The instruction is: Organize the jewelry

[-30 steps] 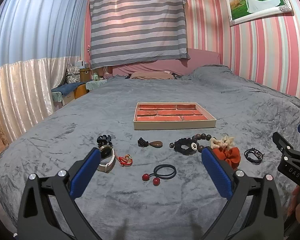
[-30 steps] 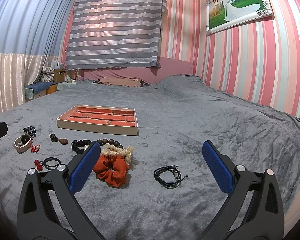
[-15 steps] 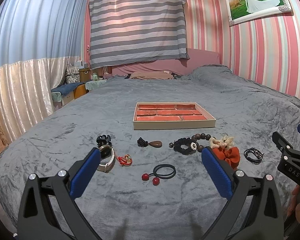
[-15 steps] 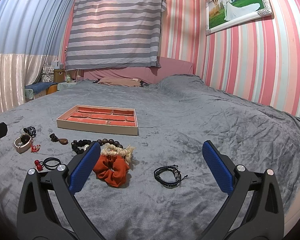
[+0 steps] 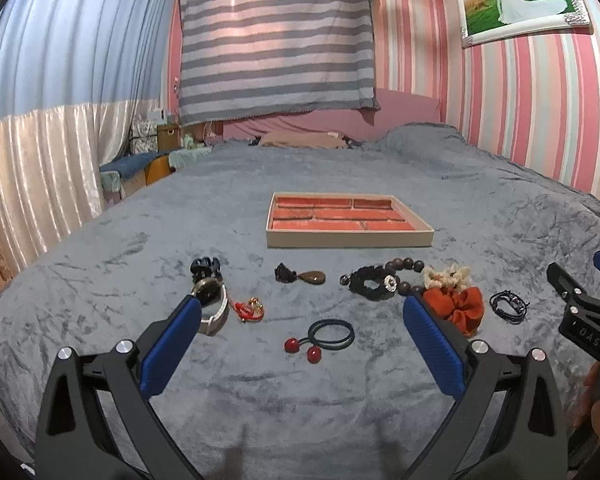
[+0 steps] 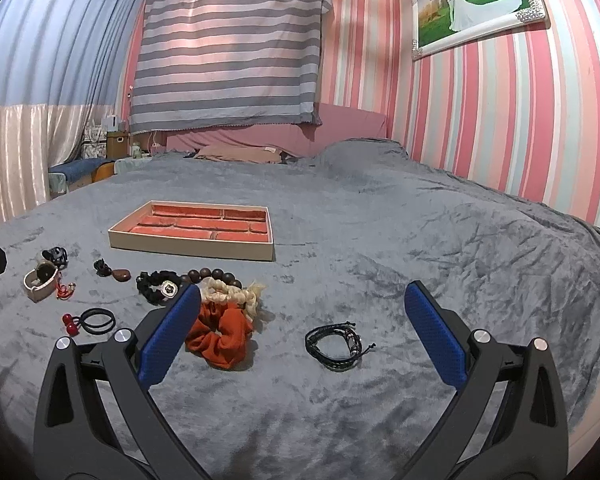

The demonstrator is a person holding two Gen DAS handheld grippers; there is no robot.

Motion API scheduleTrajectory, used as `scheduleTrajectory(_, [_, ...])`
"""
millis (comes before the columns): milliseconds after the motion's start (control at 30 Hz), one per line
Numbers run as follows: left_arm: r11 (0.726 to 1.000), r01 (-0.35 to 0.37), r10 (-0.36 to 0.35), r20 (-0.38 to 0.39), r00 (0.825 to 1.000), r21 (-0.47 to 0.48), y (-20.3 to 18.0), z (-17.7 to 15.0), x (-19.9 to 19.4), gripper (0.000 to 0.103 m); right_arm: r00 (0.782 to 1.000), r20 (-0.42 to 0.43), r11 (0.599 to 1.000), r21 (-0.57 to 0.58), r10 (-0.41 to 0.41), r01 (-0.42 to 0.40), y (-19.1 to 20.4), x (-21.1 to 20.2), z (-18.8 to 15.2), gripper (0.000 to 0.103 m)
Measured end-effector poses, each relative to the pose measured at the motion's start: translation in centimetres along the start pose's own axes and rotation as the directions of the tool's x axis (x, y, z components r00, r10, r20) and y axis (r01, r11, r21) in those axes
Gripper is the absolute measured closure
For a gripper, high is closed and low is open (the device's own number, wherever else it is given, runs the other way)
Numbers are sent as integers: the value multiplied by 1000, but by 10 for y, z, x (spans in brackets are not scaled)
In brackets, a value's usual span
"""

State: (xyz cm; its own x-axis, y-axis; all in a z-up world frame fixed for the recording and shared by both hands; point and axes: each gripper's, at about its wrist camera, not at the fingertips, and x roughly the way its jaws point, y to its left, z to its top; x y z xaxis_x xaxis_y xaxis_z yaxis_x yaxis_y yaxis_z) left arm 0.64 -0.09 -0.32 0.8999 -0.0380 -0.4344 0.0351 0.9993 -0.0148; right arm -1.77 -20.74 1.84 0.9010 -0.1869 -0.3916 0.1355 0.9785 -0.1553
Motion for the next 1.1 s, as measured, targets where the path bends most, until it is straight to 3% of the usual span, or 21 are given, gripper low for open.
scheduleTrajectory(400, [999, 16, -18, -57, 998, -29, 18, 0, 27, 4, 997, -72, 999, -39, 24, -27, 4, 32, 1, 4])
scheduleTrajectory(767, [999, 18, -21, -91, 996, -37, 28, 16, 48, 4, 983, -153, 993, -53, 99, -109, 12, 64, 20, 4])
scheduleTrajectory(867, [1000, 25, -27, -114, 993, -19, 25, 22, 58, 4, 975, -188, 988, -74, 118, -134, 18, 74, 25, 4])
scheduleTrajectory(967, [1000, 25, -25, -137, 990, -2, 21, 28, 69, 4, 962, -235, 984, -75, 139, -161, 24, 88, 29, 11])
scheduleTrajectory(1100, [999, 53, -51, -169, 984, 9, 19, 38, 88, 4, 929, -324, 979, -40, 179, -202, 26, 116, 31, 15])
